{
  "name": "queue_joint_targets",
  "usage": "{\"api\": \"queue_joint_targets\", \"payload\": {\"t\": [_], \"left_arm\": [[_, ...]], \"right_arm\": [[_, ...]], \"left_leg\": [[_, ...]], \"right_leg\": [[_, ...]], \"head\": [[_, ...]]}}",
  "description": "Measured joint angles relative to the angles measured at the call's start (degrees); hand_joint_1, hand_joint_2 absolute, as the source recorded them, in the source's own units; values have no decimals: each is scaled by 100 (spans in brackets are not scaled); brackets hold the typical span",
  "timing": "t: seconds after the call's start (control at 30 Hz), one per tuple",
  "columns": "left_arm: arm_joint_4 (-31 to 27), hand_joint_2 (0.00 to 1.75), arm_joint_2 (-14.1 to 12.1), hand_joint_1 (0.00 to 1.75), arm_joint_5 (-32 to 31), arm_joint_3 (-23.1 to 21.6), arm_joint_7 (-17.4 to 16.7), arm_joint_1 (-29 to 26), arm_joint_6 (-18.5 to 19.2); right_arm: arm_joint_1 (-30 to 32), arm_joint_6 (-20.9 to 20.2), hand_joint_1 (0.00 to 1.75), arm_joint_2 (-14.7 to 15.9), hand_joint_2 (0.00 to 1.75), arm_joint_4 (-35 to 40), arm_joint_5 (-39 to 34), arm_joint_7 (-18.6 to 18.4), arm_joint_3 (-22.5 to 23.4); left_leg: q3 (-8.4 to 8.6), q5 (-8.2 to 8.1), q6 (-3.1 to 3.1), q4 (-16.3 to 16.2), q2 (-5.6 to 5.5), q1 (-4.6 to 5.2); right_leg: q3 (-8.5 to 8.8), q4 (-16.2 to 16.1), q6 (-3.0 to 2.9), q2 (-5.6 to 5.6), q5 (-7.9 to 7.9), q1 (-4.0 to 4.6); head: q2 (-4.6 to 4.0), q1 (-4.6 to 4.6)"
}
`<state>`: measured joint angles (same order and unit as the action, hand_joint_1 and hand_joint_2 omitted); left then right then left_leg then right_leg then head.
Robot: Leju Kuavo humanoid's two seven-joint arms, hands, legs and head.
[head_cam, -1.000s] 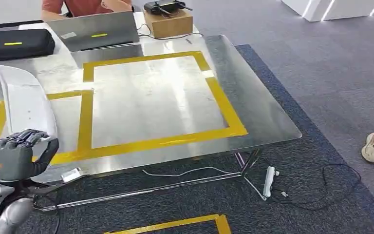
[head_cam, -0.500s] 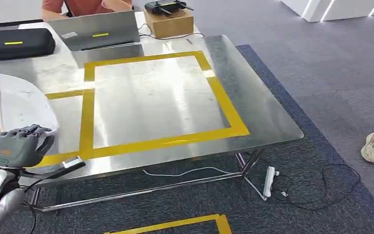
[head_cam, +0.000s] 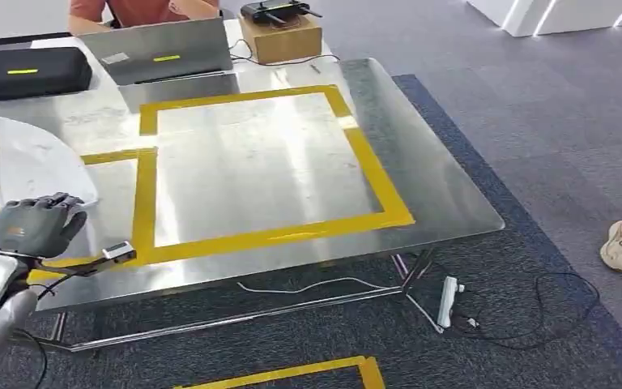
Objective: Take the parts from the cabinet and place them on the table.
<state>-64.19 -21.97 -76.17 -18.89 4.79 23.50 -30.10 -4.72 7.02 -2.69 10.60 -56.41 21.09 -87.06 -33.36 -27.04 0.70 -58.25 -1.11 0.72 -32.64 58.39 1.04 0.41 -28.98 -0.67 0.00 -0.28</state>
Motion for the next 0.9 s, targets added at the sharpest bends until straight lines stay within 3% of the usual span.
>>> {"api": "queue_joint_targets", "payload": {"t": [0.23, 0.43, 0.67, 0.87, 0.9], "left_arm": [[268, 175, 17, 175, -30, -153, 0, 239, 74], [699, 175, 52, 175, -11, -392, -2, 623, 482], [1252, 175, 114, 175, 85, -726, -258, 1061, 1926], [1578, 175, 146, 175, 173, -1012, -448, 1375, 2144], [1610, 0, 149, 0, 177, -1038, -476, 1403, 2144]], "right_arm": [[-13, -13, 0, 0, 0, 2, 4, -4, -42], [-21, -44, 0, 0, 0, 2, 39, -18, -46], [-22, -50, 0, 0, 0, 2, 66, -72, -46], [-23, -48, 0, 0, 0, 2, 70, -98, -46], [-24, -46, 0, 0, 0, 2, 70, -98, -46]], "left_leg": [[-1, -1, 0, -1, 0, 0], [-1, -1, 0, -1, 0, 0], [-2, -1, 0, -2, 0, 0], [-3, -1, 0, -3, 1, 0], [-3, -2, 0, -3, 1, 0]], "right_leg": [[-2, -1, 0, 3, 0, -1], [-1, -2, 0, 2, 0, 0], [-2, -2, 2, 3, 1, 0], [-2, -2, 2, 4, 1, 0], [-2, -2, 2, 4, 1, 0]], "head": [[0, 0], [0, 0], [0, -2], [0, 0], [0, 0]]}}
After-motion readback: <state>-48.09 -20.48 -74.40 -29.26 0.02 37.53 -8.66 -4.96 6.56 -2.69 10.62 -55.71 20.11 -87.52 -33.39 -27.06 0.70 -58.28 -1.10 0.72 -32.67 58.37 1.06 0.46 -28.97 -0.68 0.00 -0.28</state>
